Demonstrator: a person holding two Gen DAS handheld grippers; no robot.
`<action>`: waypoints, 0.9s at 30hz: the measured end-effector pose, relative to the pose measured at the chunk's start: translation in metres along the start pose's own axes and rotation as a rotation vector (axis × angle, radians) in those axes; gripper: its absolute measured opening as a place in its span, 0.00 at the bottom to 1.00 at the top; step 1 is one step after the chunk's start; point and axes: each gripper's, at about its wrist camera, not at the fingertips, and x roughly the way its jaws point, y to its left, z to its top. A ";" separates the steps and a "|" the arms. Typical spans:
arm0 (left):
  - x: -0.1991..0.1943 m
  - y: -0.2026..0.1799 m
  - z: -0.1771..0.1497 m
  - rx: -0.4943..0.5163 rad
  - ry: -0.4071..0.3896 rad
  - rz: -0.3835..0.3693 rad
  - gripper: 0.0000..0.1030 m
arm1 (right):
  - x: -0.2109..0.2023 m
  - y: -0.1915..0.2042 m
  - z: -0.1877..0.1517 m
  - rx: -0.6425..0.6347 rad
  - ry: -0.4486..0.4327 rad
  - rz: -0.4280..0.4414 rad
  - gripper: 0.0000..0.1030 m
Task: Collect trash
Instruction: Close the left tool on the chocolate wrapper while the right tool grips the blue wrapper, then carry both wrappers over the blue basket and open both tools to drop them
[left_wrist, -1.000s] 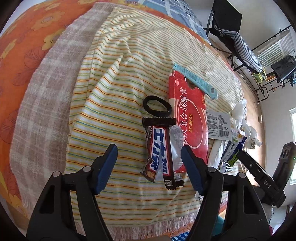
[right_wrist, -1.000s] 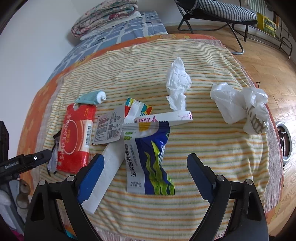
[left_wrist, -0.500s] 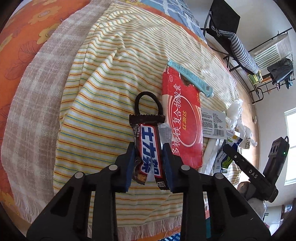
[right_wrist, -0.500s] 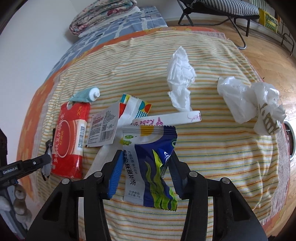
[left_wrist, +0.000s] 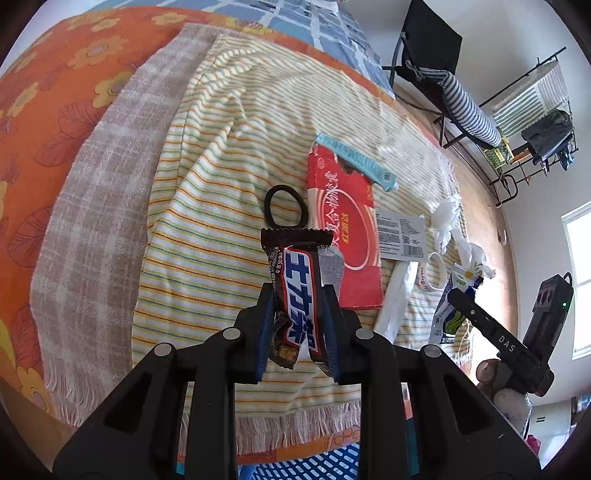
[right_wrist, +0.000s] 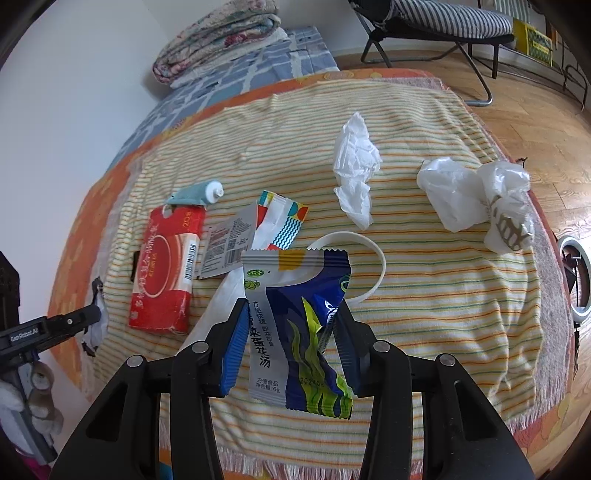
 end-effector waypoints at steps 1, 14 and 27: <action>-0.003 -0.004 -0.001 0.011 -0.004 0.000 0.23 | -0.005 0.001 -0.002 -0.001 -0.005 0.007 0.42; -0.030 -0.053 -0.049 0.164 0.006 -0.026 0.23 | -0.075 0.025 -0.043 -0.131 -0.082 0.035 0.42; -0.029 -0.075 -0.114 0.275 0.104 -0.047 0.23 | -0.102 0.036 -0.127 -0.163 -0.025 0.098 0.42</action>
